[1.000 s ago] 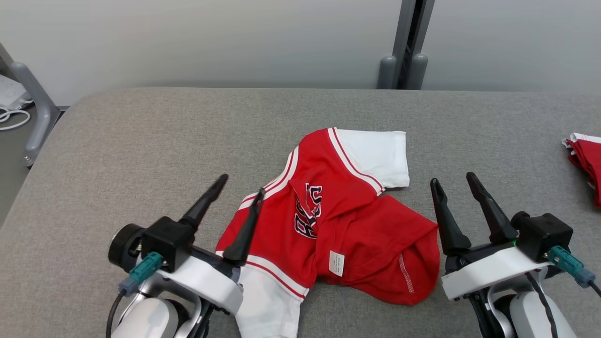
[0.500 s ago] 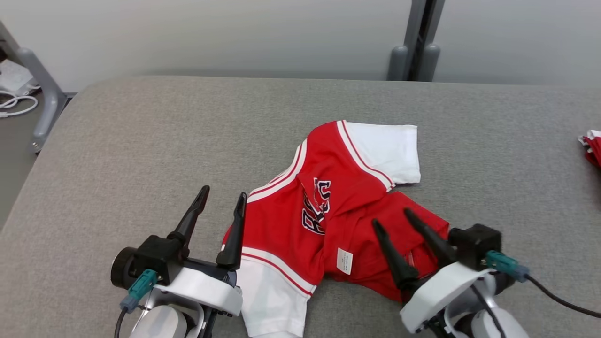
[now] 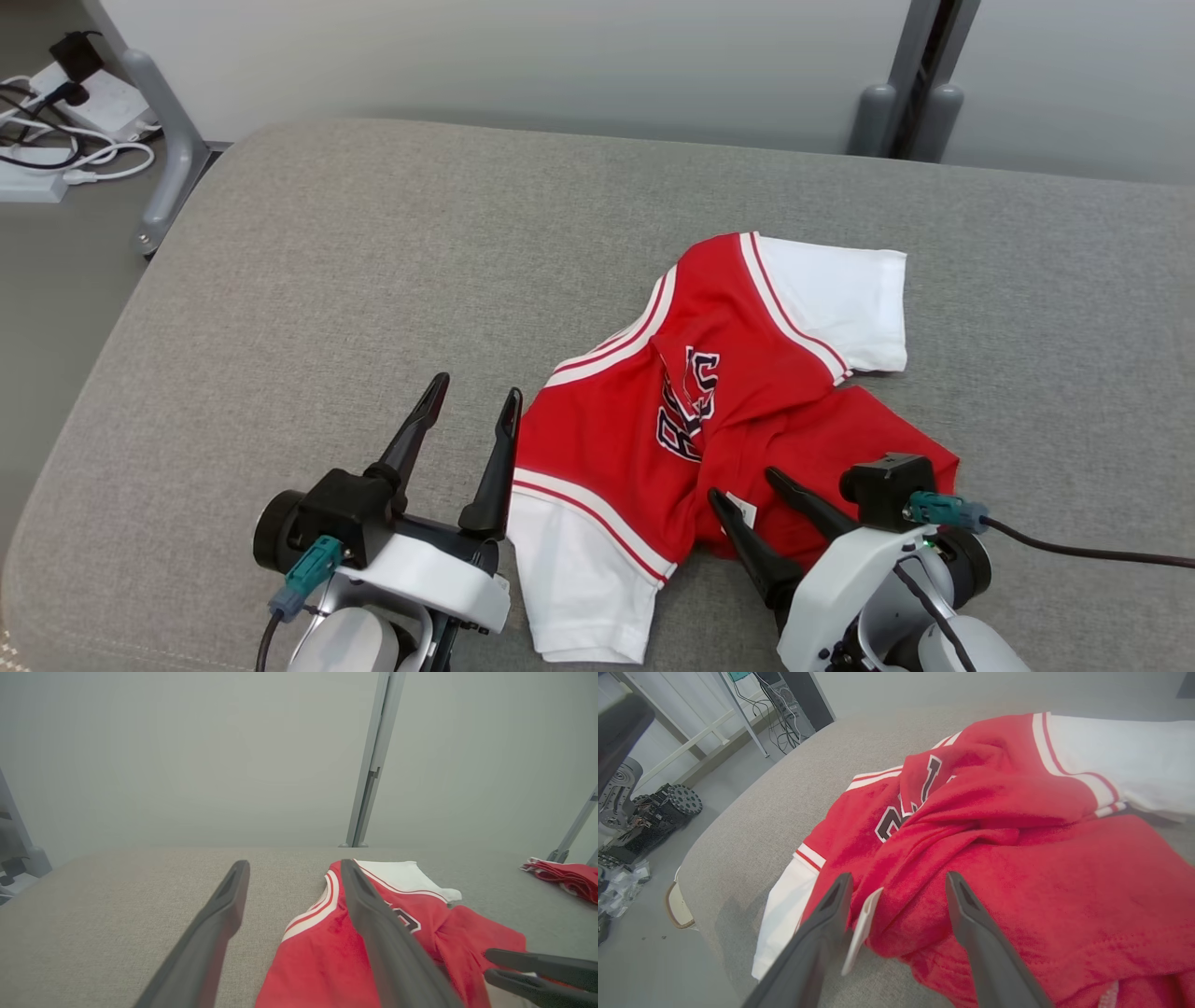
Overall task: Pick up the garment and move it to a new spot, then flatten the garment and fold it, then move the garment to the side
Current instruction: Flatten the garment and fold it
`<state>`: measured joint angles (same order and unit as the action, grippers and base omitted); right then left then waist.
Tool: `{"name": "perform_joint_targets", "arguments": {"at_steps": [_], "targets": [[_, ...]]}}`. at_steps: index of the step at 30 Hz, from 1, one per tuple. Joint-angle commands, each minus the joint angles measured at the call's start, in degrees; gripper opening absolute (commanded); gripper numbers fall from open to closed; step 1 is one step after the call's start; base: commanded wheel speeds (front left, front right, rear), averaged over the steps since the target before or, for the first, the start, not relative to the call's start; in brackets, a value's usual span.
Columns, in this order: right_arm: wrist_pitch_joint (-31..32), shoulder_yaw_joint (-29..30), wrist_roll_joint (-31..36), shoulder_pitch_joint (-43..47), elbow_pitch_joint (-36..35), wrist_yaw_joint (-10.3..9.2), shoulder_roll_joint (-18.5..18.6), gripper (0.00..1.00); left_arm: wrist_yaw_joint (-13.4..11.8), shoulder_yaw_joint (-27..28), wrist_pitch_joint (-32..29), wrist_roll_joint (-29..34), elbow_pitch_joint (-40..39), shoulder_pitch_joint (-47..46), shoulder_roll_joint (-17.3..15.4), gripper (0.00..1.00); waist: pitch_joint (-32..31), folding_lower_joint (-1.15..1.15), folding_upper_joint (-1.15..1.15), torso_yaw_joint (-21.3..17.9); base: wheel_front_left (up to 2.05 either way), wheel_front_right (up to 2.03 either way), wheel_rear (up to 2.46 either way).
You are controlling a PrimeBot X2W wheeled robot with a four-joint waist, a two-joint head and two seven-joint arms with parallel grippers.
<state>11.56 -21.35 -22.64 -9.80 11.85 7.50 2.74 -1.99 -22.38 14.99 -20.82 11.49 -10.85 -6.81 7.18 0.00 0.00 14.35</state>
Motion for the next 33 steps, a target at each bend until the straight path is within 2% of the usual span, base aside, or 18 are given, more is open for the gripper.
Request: {"name": "perform_joint_targets", "arguments": {"at_steps": [1, 5, 6, 7, 8, 9, 10, 17, 21, 25, 28, 33], "targets": [[0.22, -0.01, -0.31, -0.68, 0.34, -0.02, 0.33, 1.0, 0.54, 0.35, 0.24, 0.64, 0.24, 0.34, 0.07, 1.0, 0.3, 0.0, 0.0, 0.58, 0.0, 0.0, 0.0], [0.43, 0.18, -0.83, -1.68, 1.55, -0.02, 0.33, 1.0, 1.55, 0.71, 0.25, 1.41, 0.68, 0.25, 0.91, 1.0, 0.79, 0.0, 0.0, 1.42, 0.0, 0.0, 0.0], [0.61, 0.14, -0.9, -1.9, 2.01, -0.02, 0.32, 0.93, 1.75, 0.82, 0.25, 1.67, 0.75, 0.16, 1.08, 1.0, 0.91, 0.0, 0.0, 1.6, 0.0, 0.0, 0.0], [0.66, 0.14, -0.82, -2.2, 2.49, -0.02, 0.32, 0.4, 1.95, 0.89, 0.25, 1.86, 0.82, 0.05, 1.2, 1.0, 1.05, 0.0, 0.0, 1.79, 0.0, 0.0, 0.0], [0.66, 0.14, -0.82, -2.2, 2.49, -0.02, 0.32, 0.4, 1.95, 0.89, 0.25, 1.86, 0.82, 0.05, 1.2, 1.0, 1.05, 0.0, 0.0, 1.79, 0.0, 0.0, 0.0], [0.59, 0.13, -0.4, -2.6, 2.84, -0.02, 0.32, 0.1, 2.07, 0.94, 0.25, 2.05, 0.89, -0.06, 1.35, 1.0, 1.16, 0.0, 0.0, 1.97, 0.0, 0.0, 0.0], [0.33, 0.11, 0.05, -2.92, 3.02, -0.02, 0.32, 0.0, 2.29, 1.04, 0.25, 2.25, 0.96, -0.13, 1.49, 1.0, 1.23, 0.0, 0.0, 2.1, 0.0, 0.0, 0.0], [0.01, 2.04, -0.62, -2.95, 1.04, -0.02, 0.33, 0.0, 2.85, 2.66, 0.25, 2.9, 1.52, 0.95, 2.28, 1.0, 0.6, 0.0, 0.0, 1.22, 0.0, 0.0, 0.0], [4.17, 5.49, -2.2, -1.88, -5.19, -0.02, 1.17, 0.0, 3.48, 3.53, 0.25, 3.5, 1.63, 1.47, 2.67, 1.0, -0.48, 0.0, 0.0, -1.28, 0.0, 0.0, 0.0], [10.53, 9.04, -4.01, -2.58, -11.69, -0.02, 4.9, 0.0, 4.0, 3.5, 0.25, 4.11, 1.84, 1.36, 2.91, 1.0, -1.06, 0.0, 0.0, -3.16, 0.0, 0.0, 0.0], [15.41, 11.96, -4.63, -4.66, -15.33, -0.02, 9.78, 0.0, 4.12, 3.45, 0.25, 4.34, 1.89, 0.81, 3.05, 1.0, -1.03, 0.0, 0.0, -3.83, 0.0, 0.0, 0.0], [22.49, 14.36, -6.83, -9.97, -14.6, -0.02, 17.49, 0.0, 4.6, 2.73, 0.26, 4.64, 1.98, 0.01, 3.42, 1.0, -0.01, 0.0, 0.0, -3.59, 0.0, 0.0, 0.0]]}}
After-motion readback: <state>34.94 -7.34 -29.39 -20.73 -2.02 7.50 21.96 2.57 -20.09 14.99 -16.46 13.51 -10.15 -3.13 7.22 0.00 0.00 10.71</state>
